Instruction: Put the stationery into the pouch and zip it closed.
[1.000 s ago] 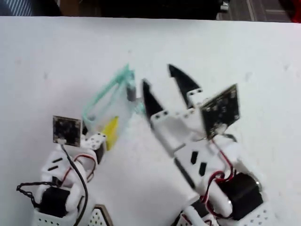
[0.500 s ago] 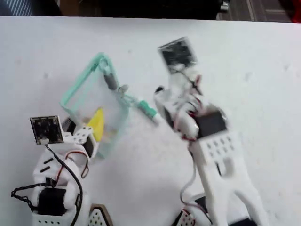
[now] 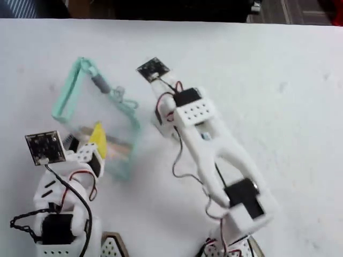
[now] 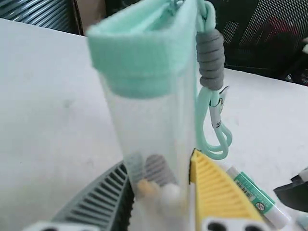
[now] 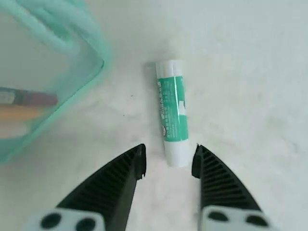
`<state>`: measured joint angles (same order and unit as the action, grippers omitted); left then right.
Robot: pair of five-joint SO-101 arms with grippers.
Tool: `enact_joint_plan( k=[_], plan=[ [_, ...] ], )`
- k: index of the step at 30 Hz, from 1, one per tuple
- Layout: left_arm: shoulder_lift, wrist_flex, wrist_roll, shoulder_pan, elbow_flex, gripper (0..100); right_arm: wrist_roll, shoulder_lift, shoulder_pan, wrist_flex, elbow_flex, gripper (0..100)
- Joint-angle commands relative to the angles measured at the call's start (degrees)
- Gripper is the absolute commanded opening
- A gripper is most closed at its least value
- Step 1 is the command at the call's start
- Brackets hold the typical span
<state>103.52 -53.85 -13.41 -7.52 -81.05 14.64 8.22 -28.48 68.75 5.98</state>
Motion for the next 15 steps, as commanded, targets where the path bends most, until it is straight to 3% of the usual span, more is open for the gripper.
enact_joint_plan(
  k=[1,15],
  plan=[
    [-0.57,1.58,-0.35,-0.48,1.32,18,0.62,6.37,-0.04,-0.40,-6.86,15.2],
    [-0.57,1.58,-0.35,-0.40,1.32,18,1.05,23.87,0.13,-0.13,-21.54,14.7]
  ],
)
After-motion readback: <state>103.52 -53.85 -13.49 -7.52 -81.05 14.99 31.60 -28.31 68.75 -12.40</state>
